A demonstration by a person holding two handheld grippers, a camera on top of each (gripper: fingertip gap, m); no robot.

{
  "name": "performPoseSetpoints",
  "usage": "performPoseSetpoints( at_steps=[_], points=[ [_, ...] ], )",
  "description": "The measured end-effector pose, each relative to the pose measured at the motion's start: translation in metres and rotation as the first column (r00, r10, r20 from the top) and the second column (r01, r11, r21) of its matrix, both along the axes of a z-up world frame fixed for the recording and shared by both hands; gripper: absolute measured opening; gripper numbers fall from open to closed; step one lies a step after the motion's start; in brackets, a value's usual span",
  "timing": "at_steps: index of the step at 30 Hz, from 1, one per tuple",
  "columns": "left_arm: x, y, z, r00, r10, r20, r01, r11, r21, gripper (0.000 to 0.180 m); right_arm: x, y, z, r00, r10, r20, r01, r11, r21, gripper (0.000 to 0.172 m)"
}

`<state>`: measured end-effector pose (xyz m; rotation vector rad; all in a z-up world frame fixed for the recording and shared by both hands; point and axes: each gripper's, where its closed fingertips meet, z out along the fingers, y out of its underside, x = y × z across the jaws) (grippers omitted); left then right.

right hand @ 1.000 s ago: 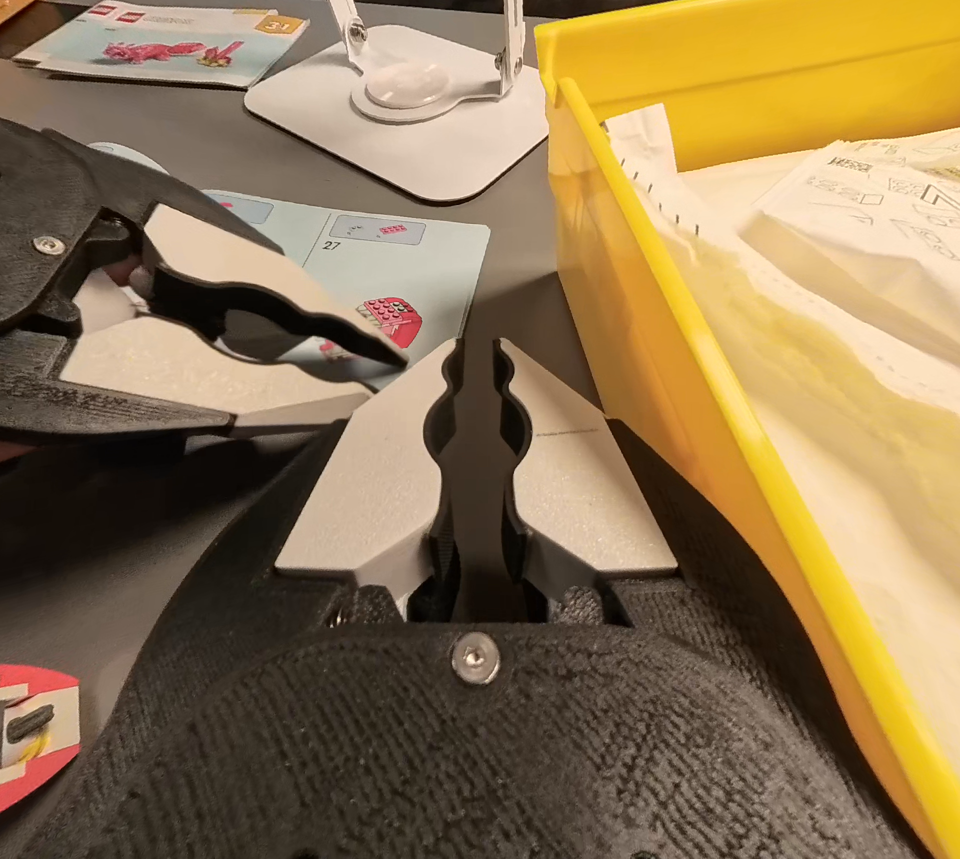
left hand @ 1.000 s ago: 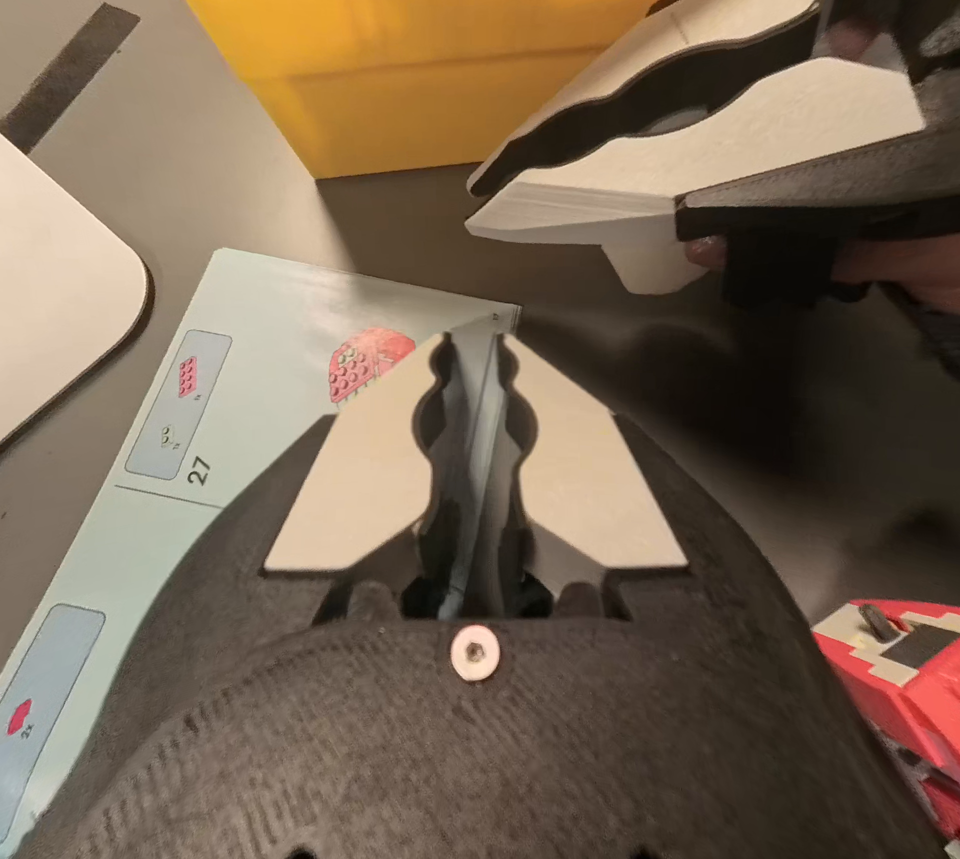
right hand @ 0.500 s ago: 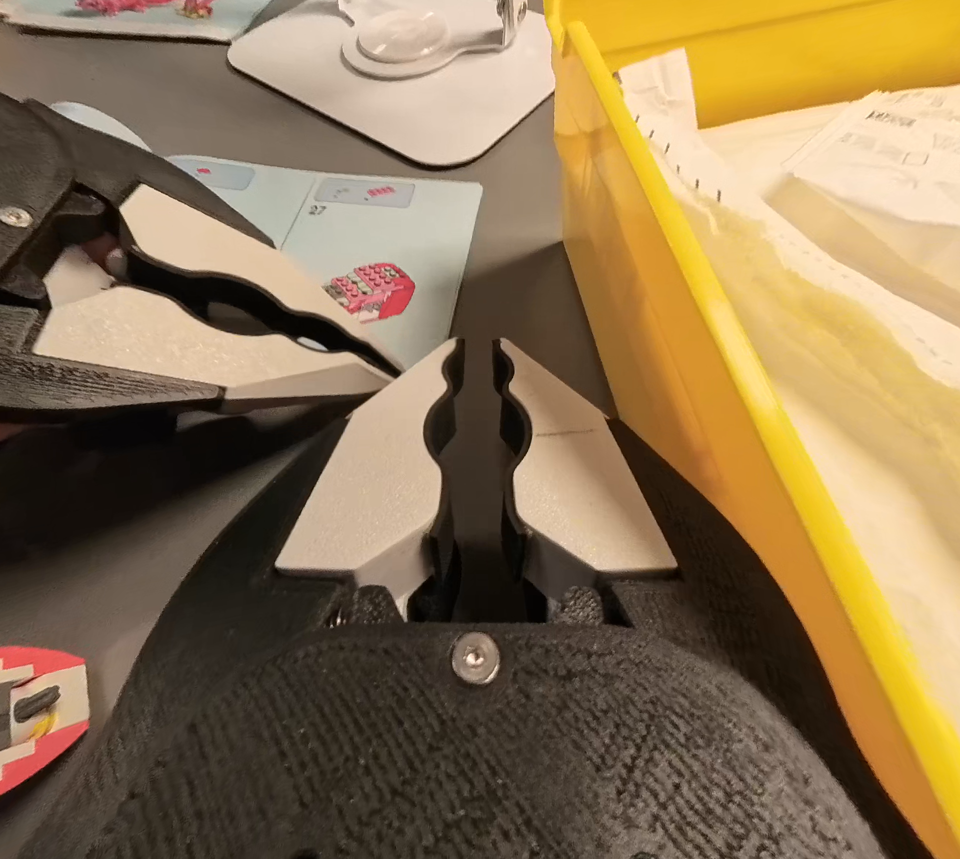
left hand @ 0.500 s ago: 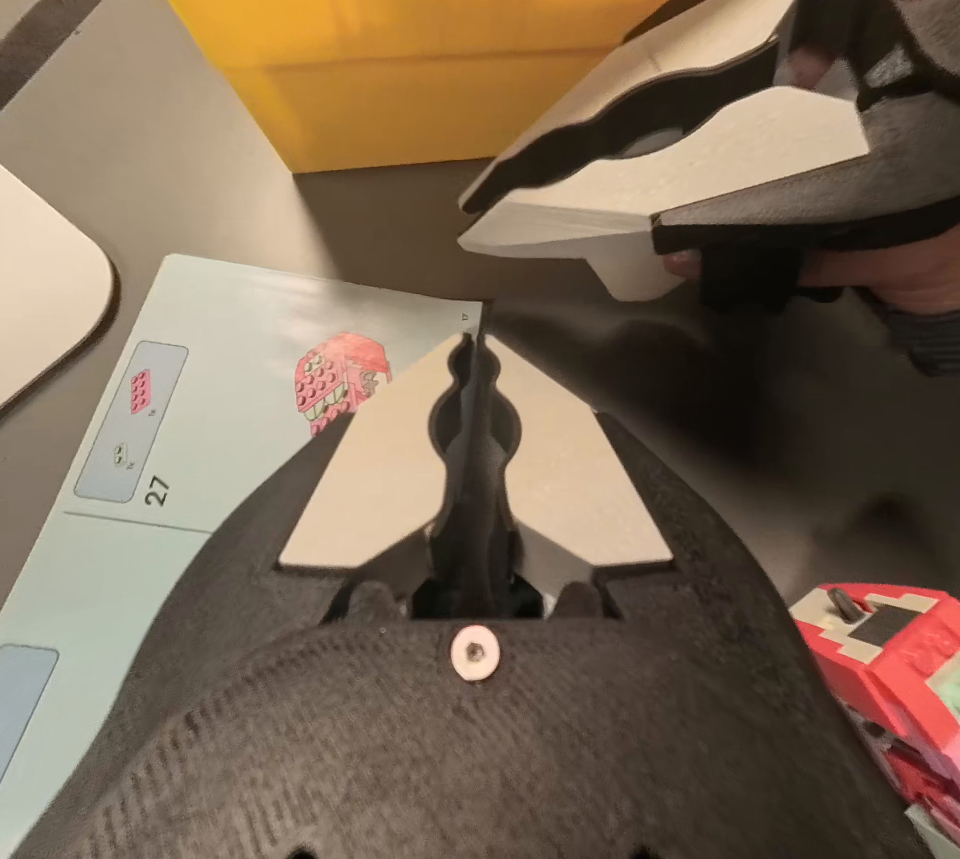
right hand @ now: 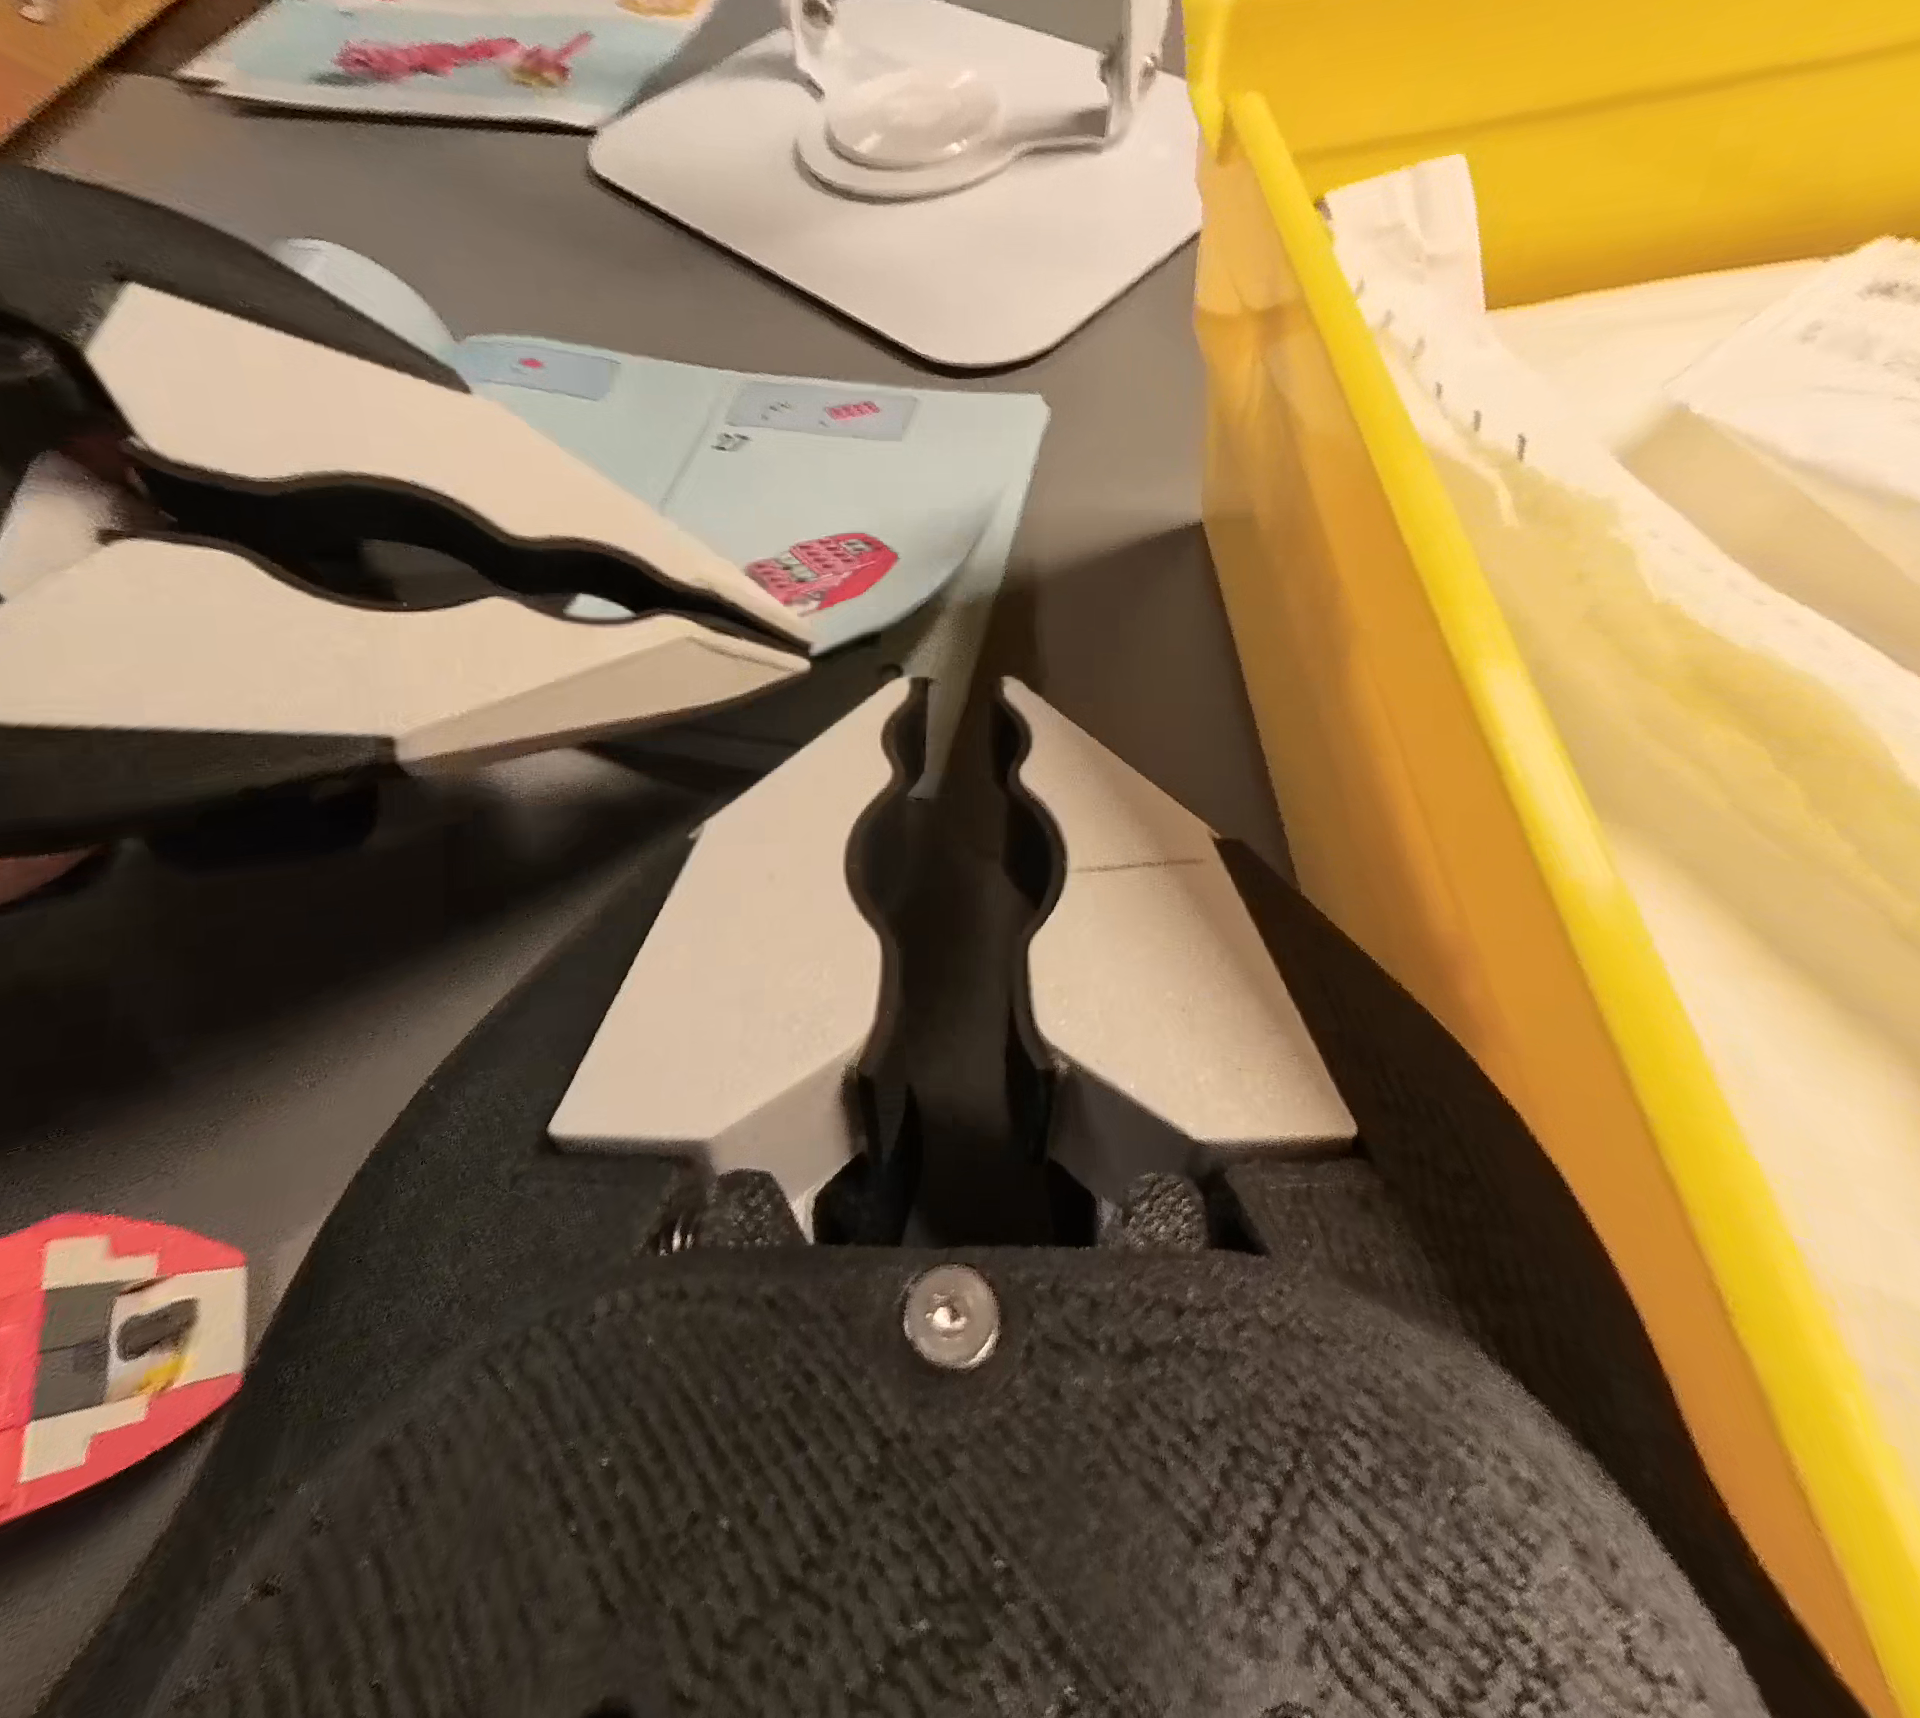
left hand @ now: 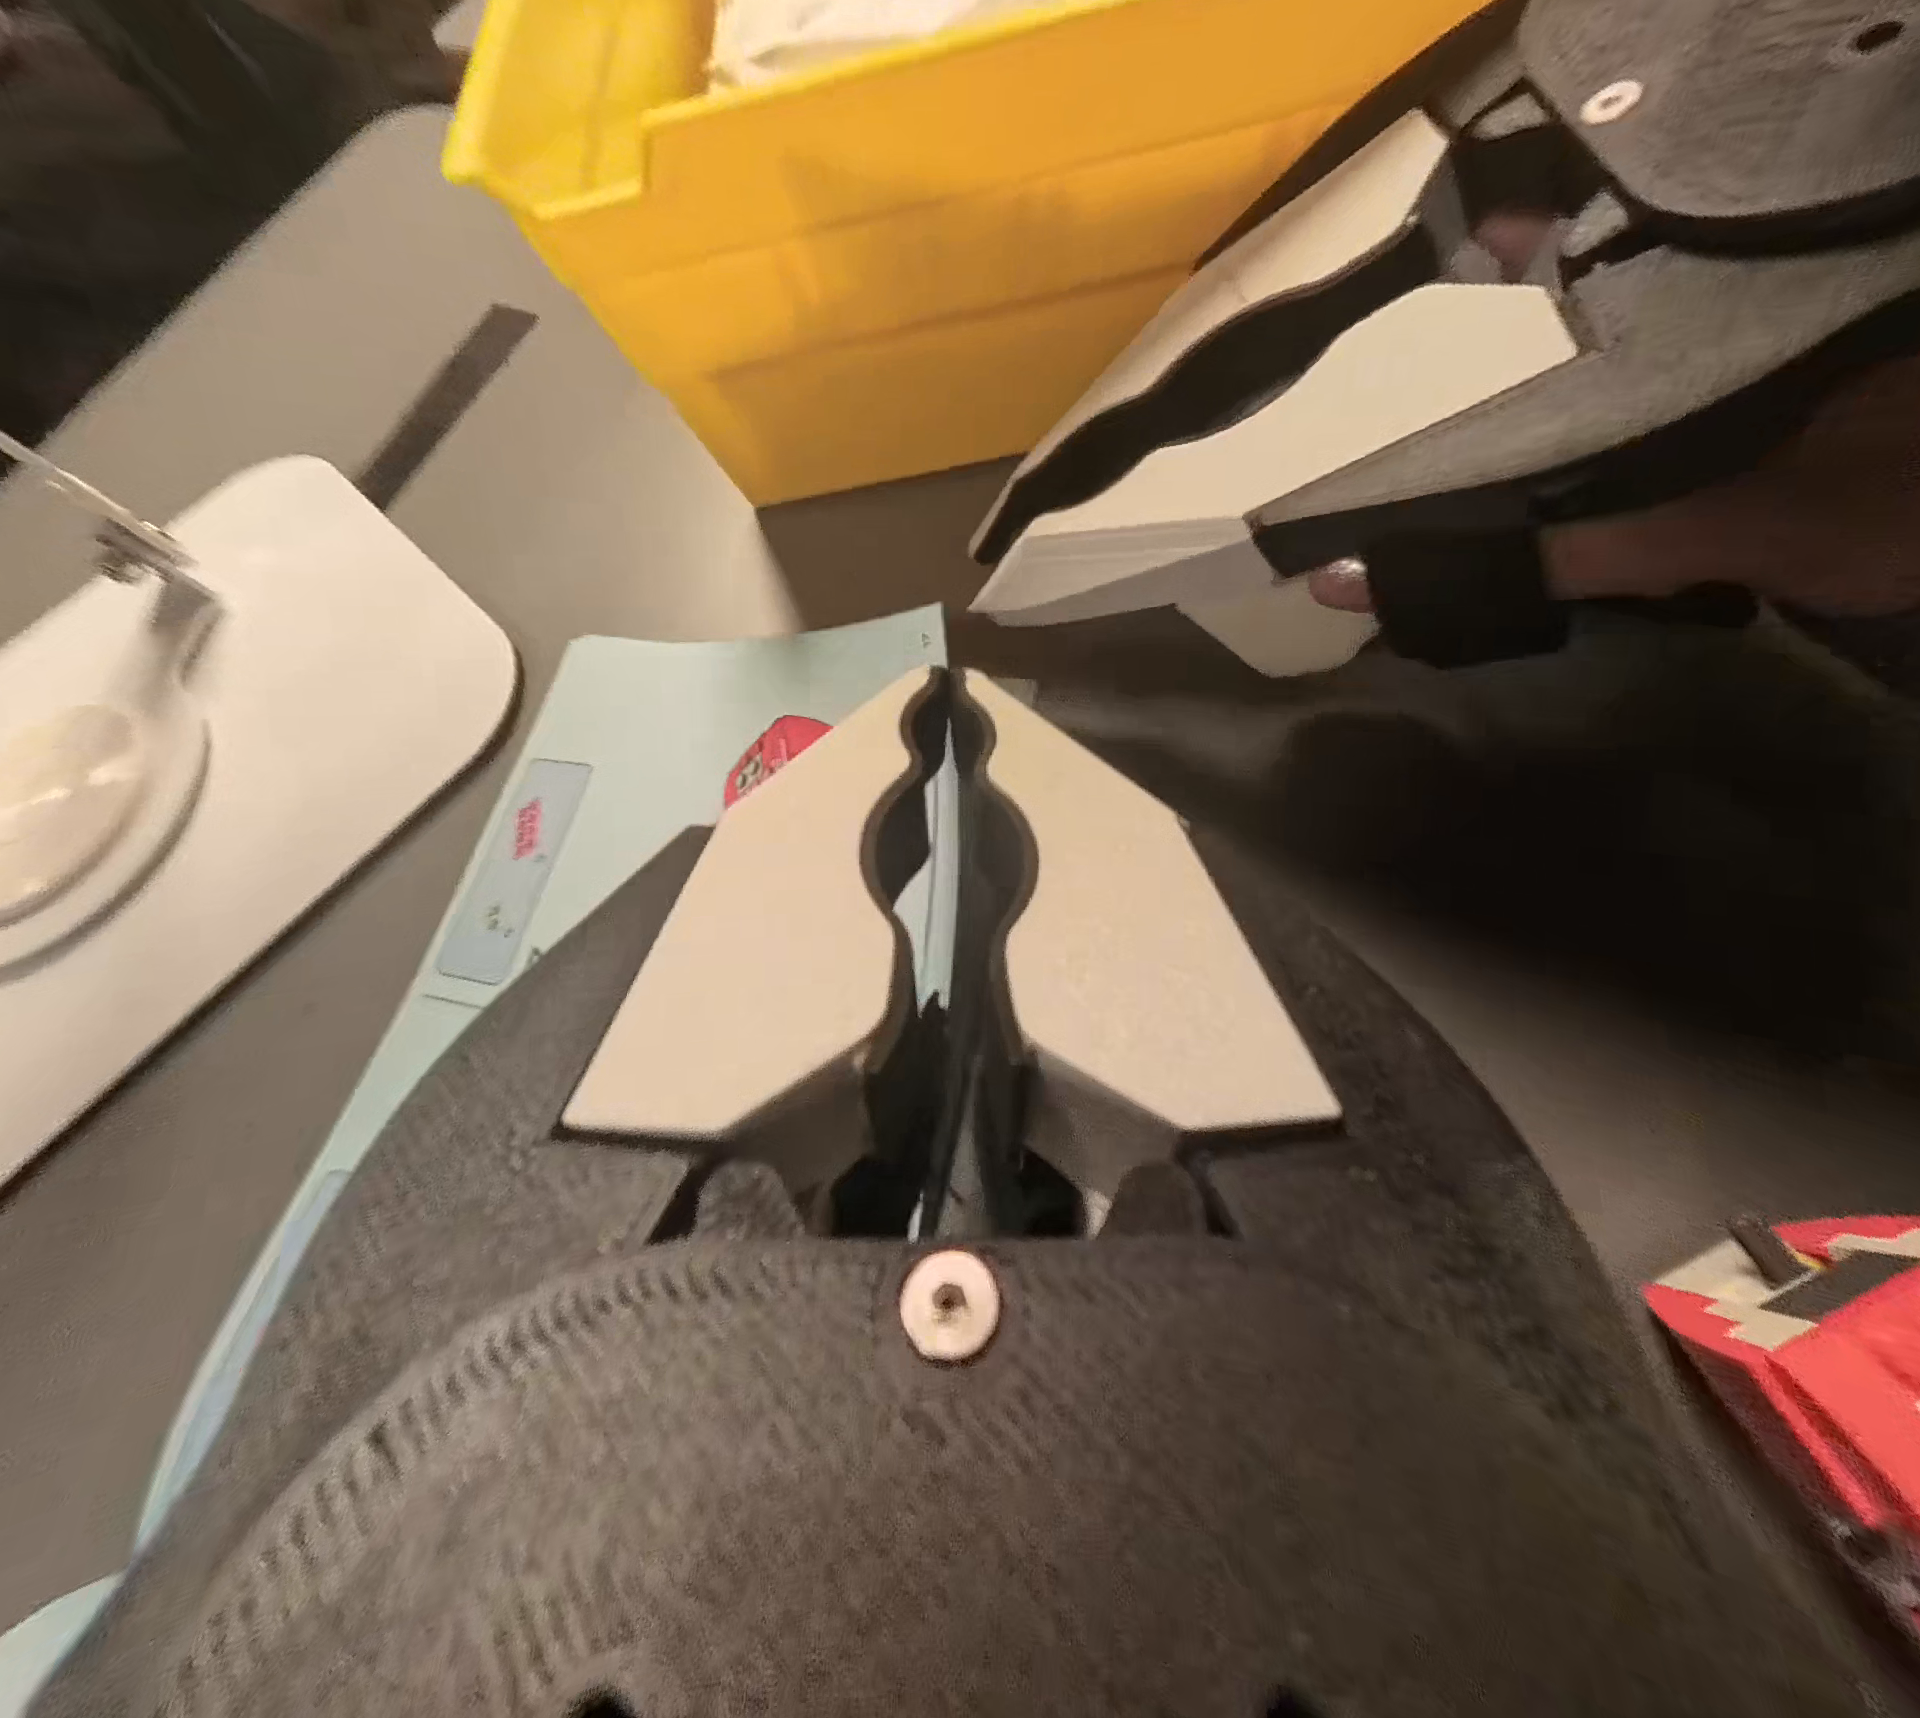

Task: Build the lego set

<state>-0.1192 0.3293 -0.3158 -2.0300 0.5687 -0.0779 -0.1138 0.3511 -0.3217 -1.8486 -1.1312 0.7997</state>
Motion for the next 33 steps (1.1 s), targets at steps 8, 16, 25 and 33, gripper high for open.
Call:
performPoseSetpoints(
  at_steps=[8,16,25,33],
  points=[
    [0.001,-0.005,0.008,0.999,0.005,-0.043,-0.003,0.998,0.055,0.0,-0.012,-0.016,0.009,0.989,0.126,-0.077,-0.128,0.992,-0.015,0.01],
    [-0.004,-0.007,0.012,0.999,0.021,0.042,-0.023,0.999,0.049,0.0,-0.016,-0.022,0.009,0.982,0.169,-0.081,-0.171,0.985,-0.018,0.021],
    [-0.008,-0.007,0.015,0.98,0.035,0.197,-0.036,0.999,-0.003,0.0,-0.023,-0.034,0.006,0.97,0.245,-0.012,-0.243,0.967,0.073,0.032],
    [-0.02,-0.006,0.019,0.968,0.086,0.235,-0.089,0.996,0.002,0.0,-0.015,-0.018,0.018,0.987,0.145,-0.068,-0.134,0.981,0.141,0.029]
  ],
)
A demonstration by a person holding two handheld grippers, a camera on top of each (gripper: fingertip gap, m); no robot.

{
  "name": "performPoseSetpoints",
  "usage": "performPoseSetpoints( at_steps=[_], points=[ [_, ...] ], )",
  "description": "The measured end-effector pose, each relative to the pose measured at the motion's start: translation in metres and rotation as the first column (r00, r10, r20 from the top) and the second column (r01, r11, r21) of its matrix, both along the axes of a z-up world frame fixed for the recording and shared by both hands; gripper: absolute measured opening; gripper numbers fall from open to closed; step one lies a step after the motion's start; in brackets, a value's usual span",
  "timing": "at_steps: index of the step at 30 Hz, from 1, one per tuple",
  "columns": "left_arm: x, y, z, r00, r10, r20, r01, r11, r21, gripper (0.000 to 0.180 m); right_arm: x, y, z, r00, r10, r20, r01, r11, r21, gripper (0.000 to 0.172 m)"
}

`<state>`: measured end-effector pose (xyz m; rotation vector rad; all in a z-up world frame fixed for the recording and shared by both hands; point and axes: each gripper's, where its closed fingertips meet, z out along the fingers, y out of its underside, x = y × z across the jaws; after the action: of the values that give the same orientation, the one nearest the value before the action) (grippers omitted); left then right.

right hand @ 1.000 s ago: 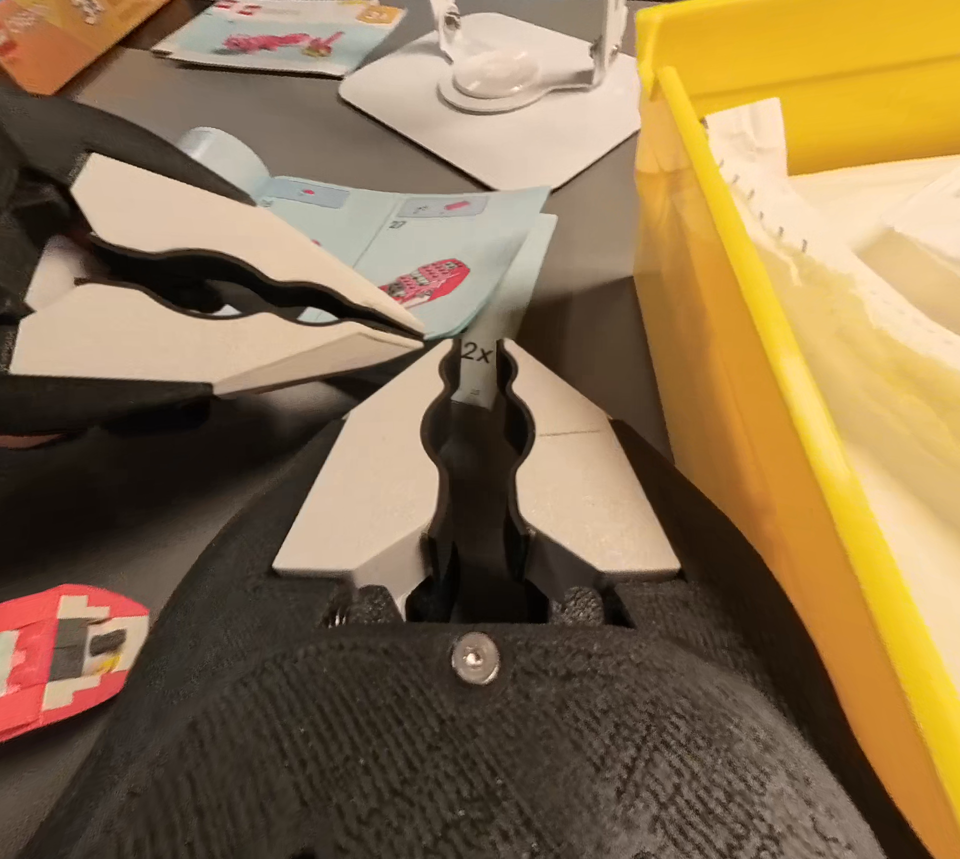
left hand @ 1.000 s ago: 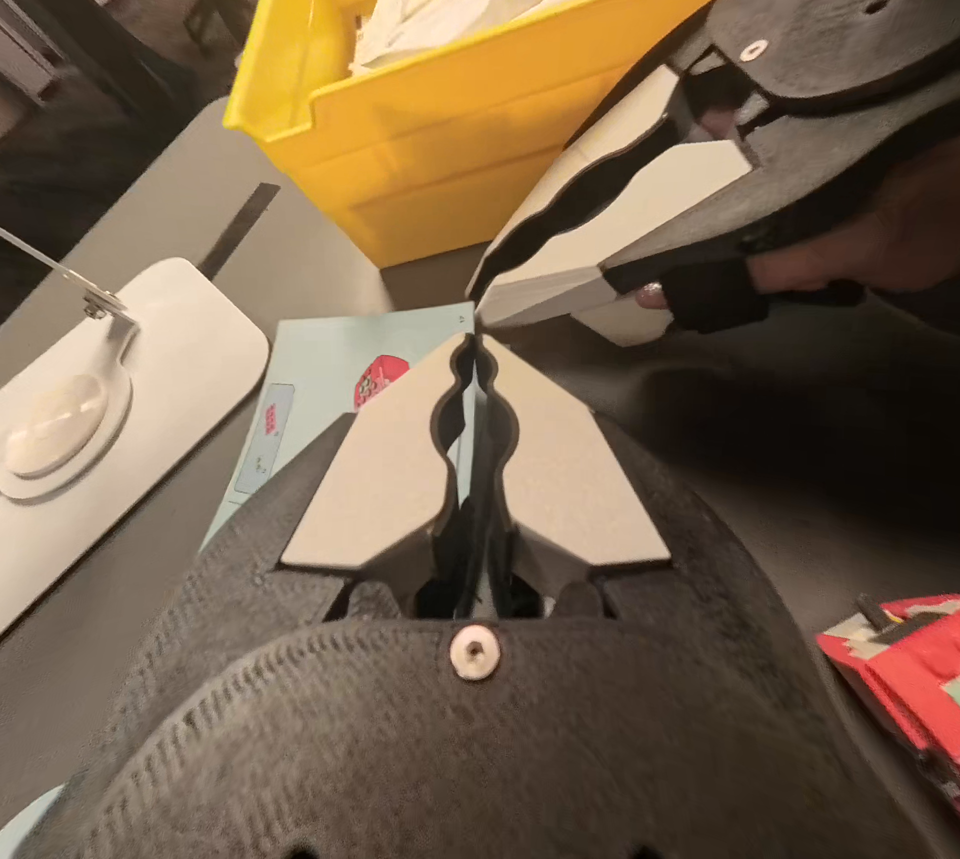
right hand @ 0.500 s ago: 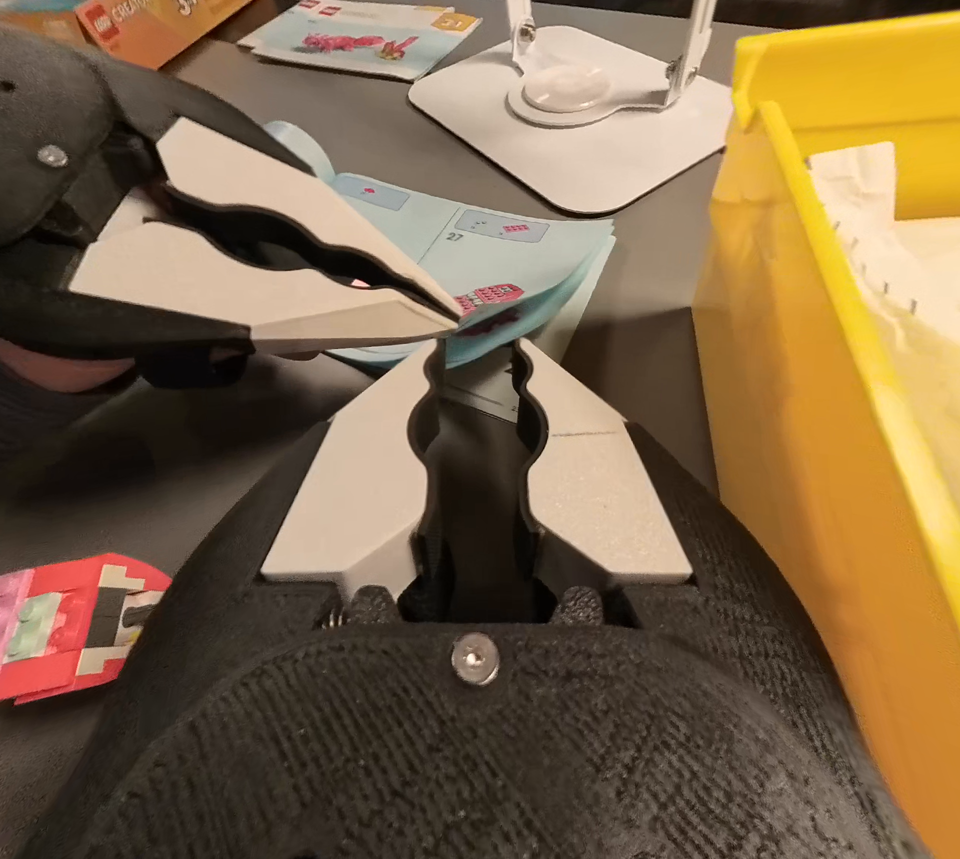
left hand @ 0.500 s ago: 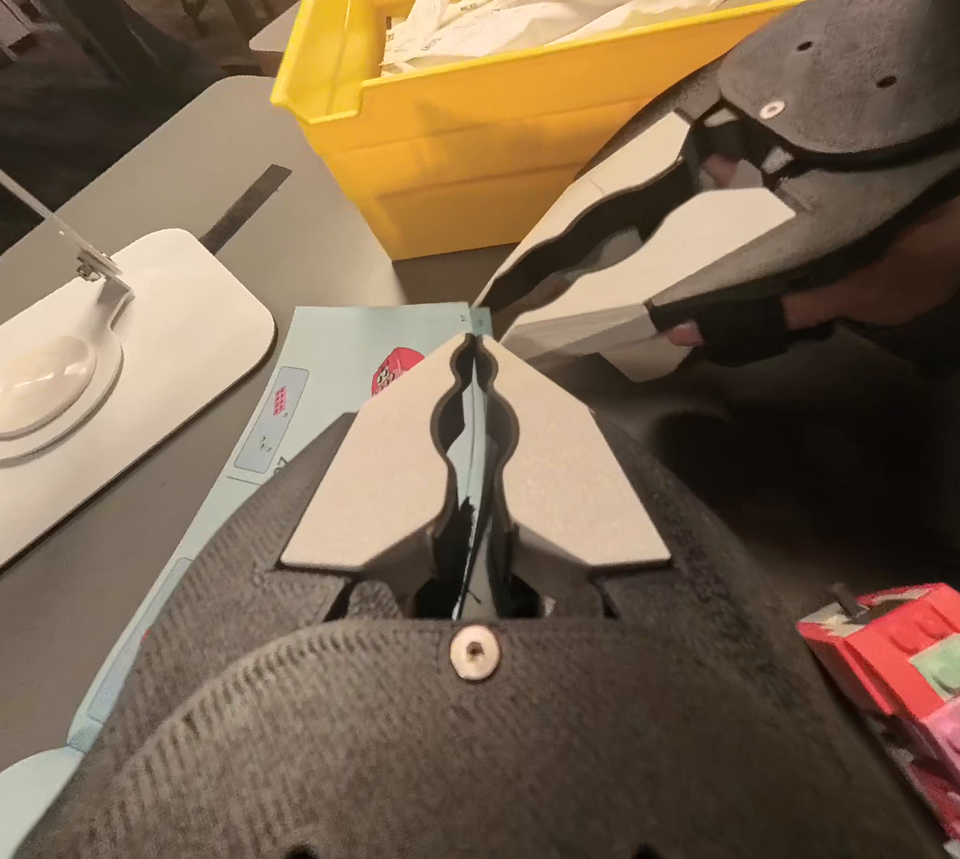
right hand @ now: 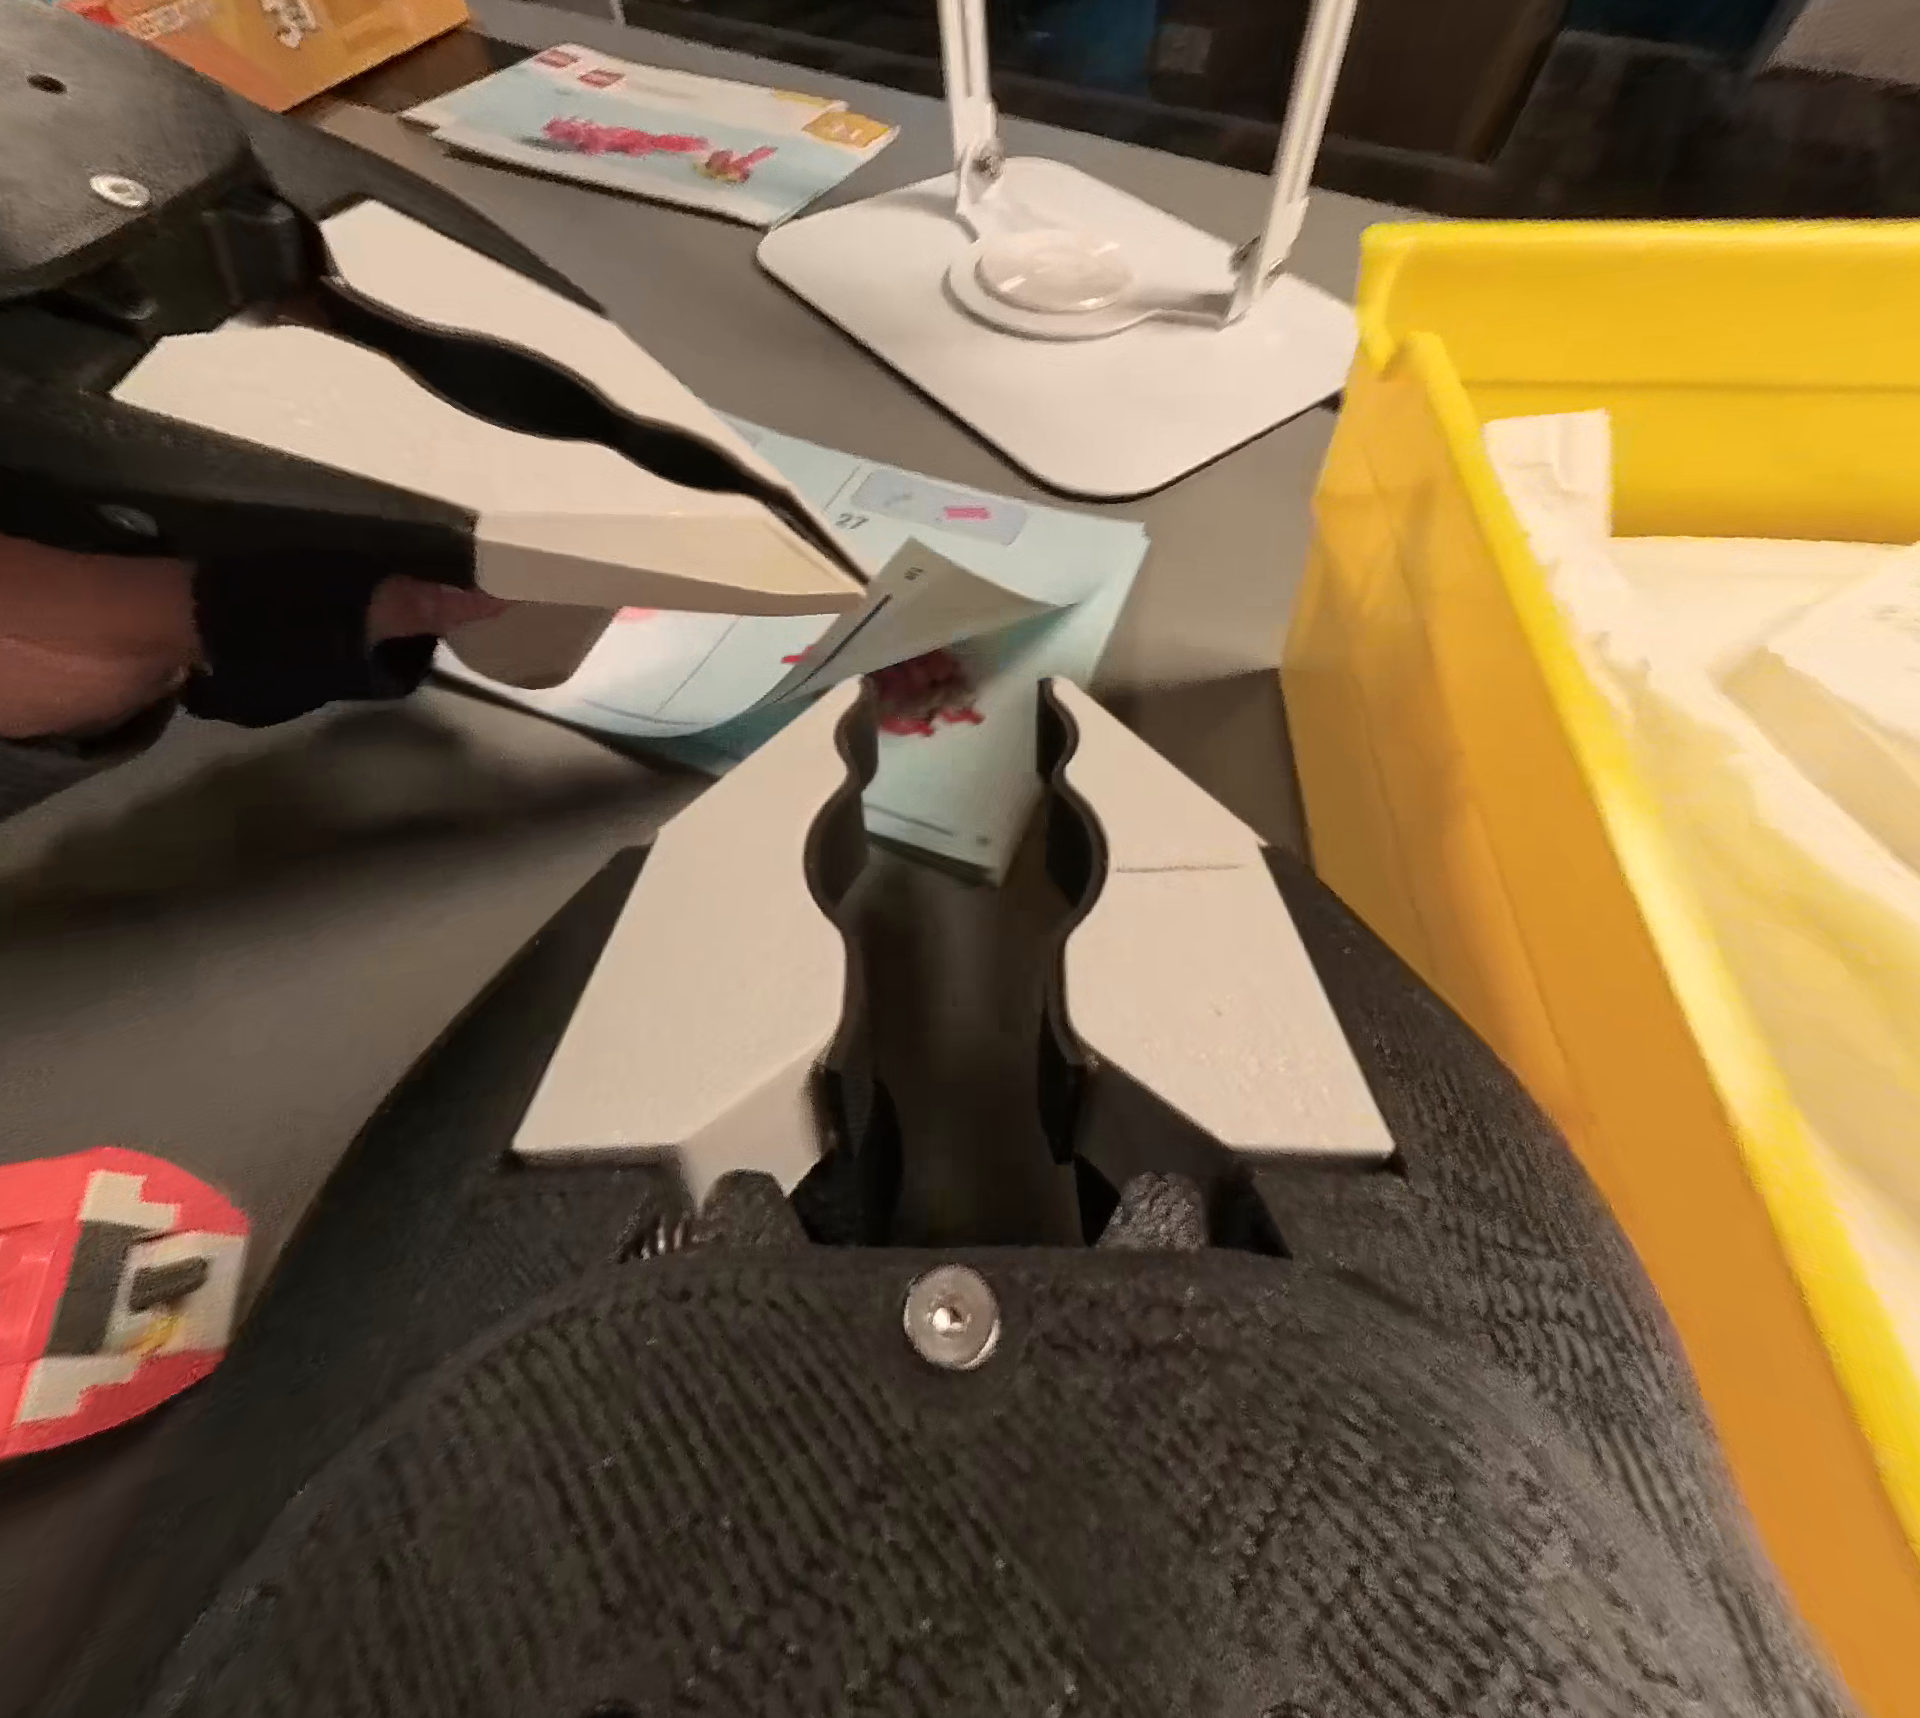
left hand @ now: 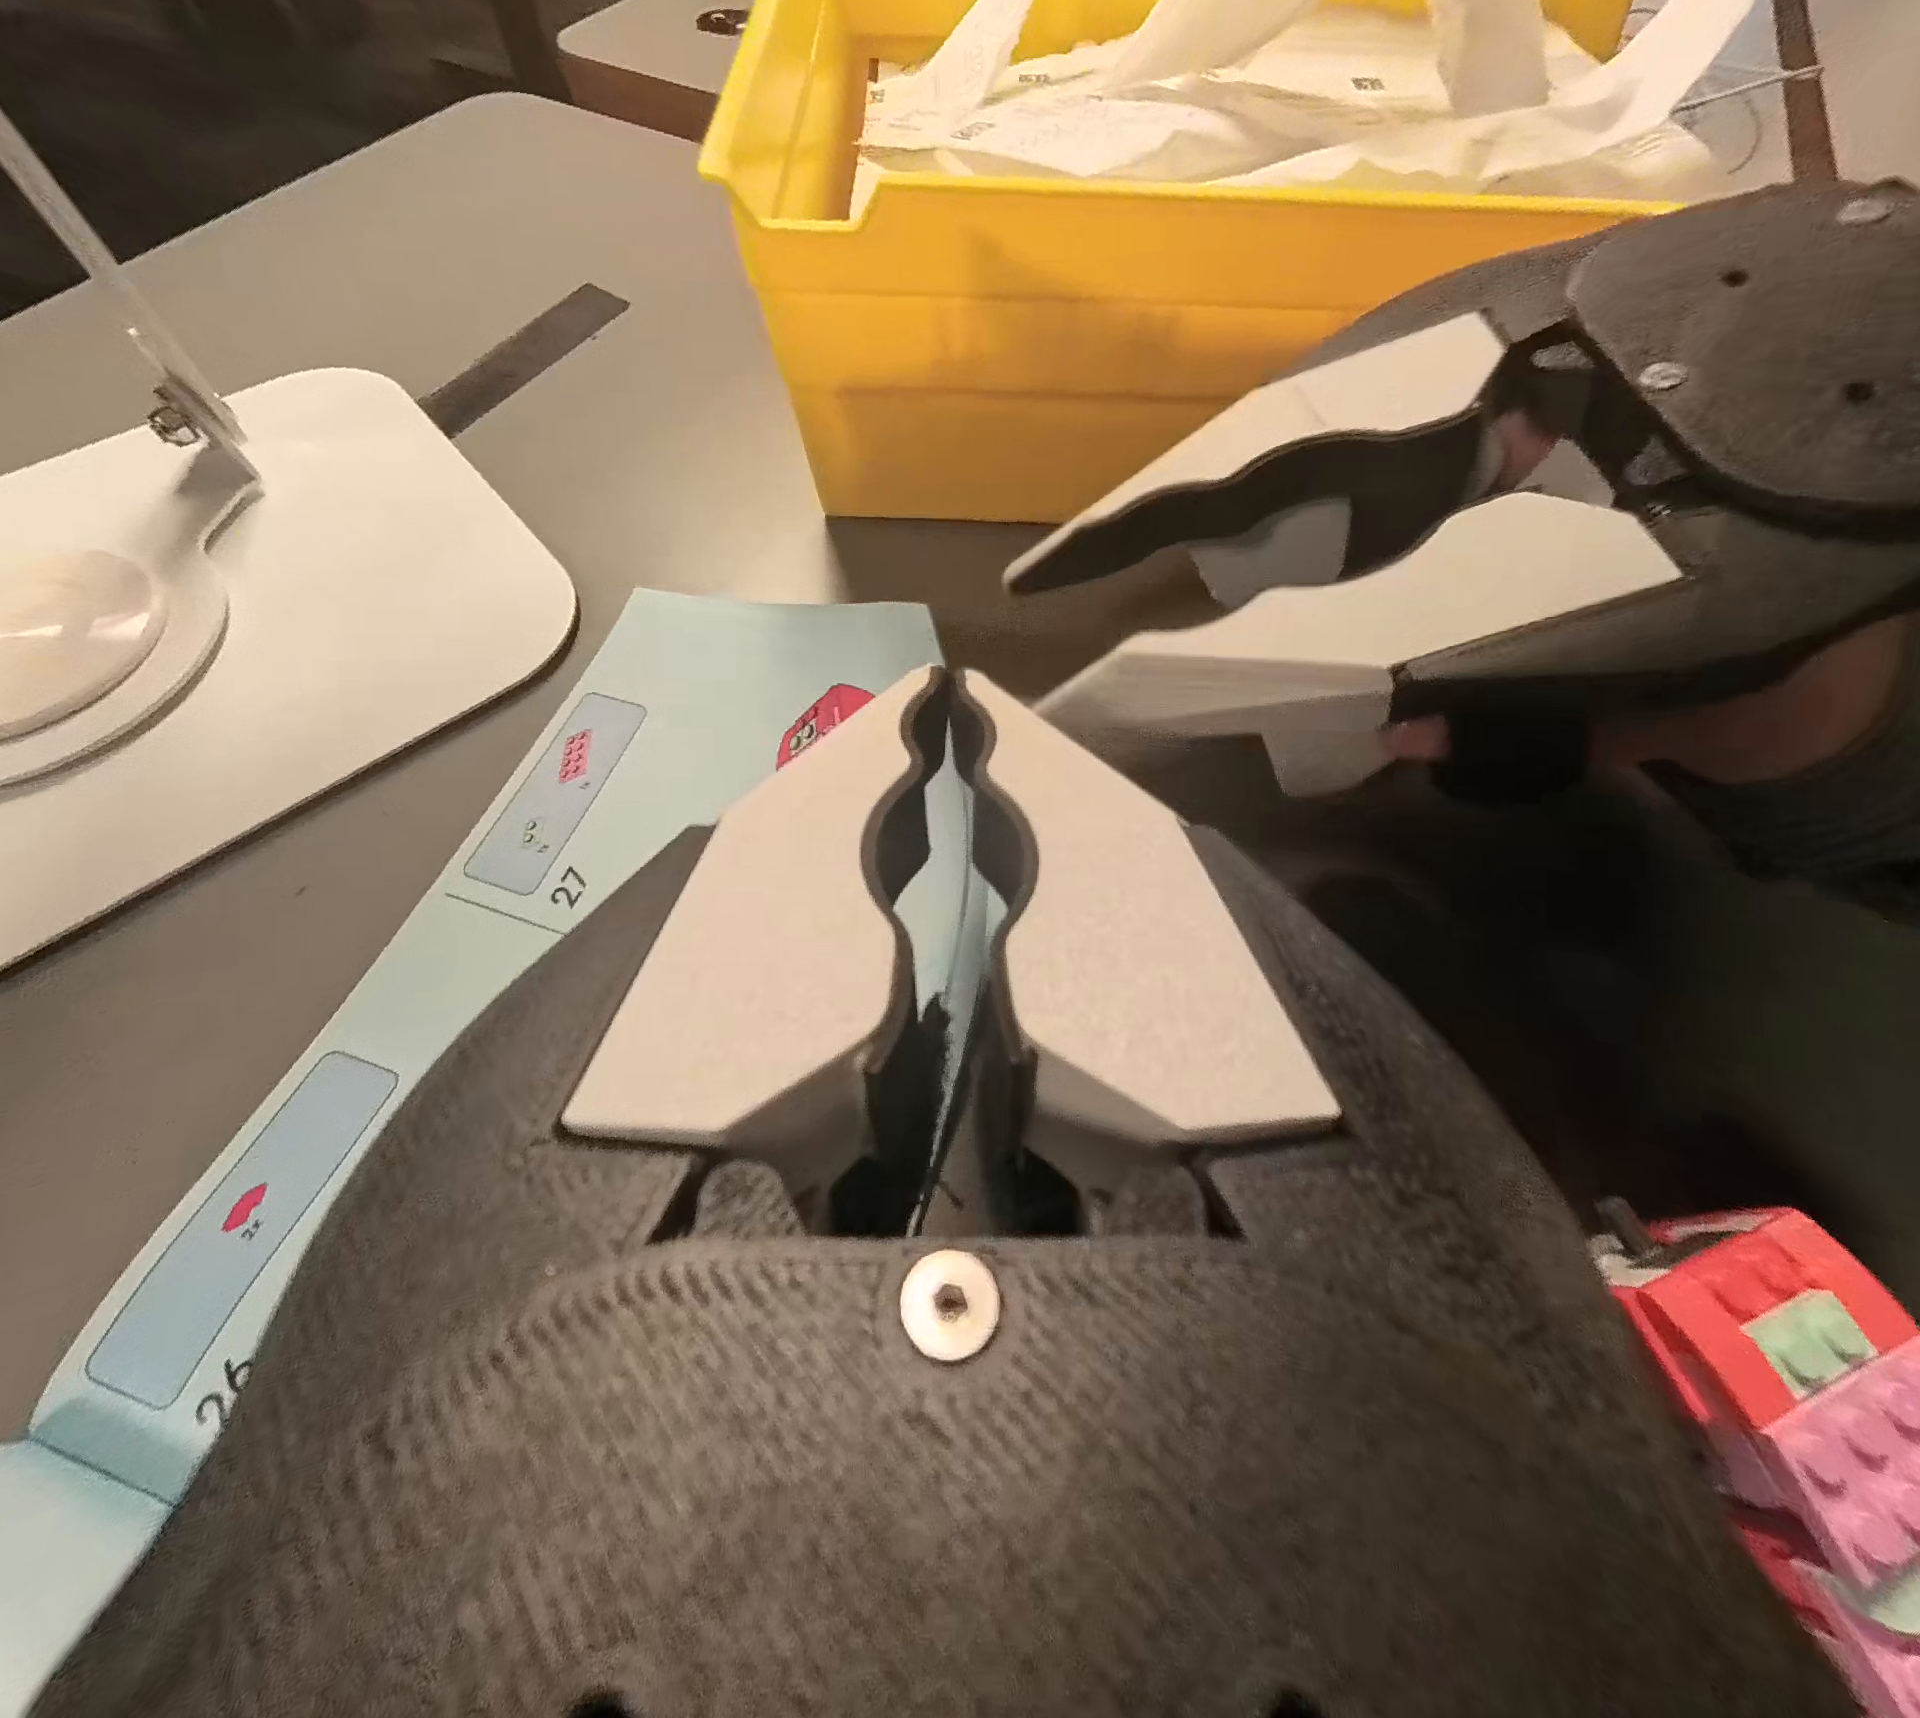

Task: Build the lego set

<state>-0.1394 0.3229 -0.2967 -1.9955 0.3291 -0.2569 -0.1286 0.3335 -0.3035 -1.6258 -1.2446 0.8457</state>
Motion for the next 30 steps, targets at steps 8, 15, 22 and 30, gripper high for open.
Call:
performPoseSetpoints(
  at_steps=[8,15,22,30],
  points=[
    [-0.003,-0.002,0.007,0.997,-0.012,0.079,0.011,1.0,0.017,0.0,-0.008,-0.009,-0.007,0.995,0.036,0.093,-0.048,0.989,0.138,0.014],
    [0.001,-0.006,0.01,0.989,-0.062,0.135,0.06,0.998,0.021,0.0,-0.012,-0.013,-0.01,0.993,0.05,0.109,-0.065,0.989,0.135,0.014],
    [0.013,-0.009,0.005,0.962,-0.128,0.241,0.139,0.99,-0.029,0.0,-0.013,-0.014,-0.013,0.99,0.068,0.123,-0.082,0.989,0.119,0.02],
    [0.014,-0.01,-0.002,0.951,-0.131,0.28,0.156,0.985,-0.07,0.0,-0.012,-0.013,-0.01,0.993,0.073,0.096,-0.081,0.993,0.087,0.026]
  ],
)
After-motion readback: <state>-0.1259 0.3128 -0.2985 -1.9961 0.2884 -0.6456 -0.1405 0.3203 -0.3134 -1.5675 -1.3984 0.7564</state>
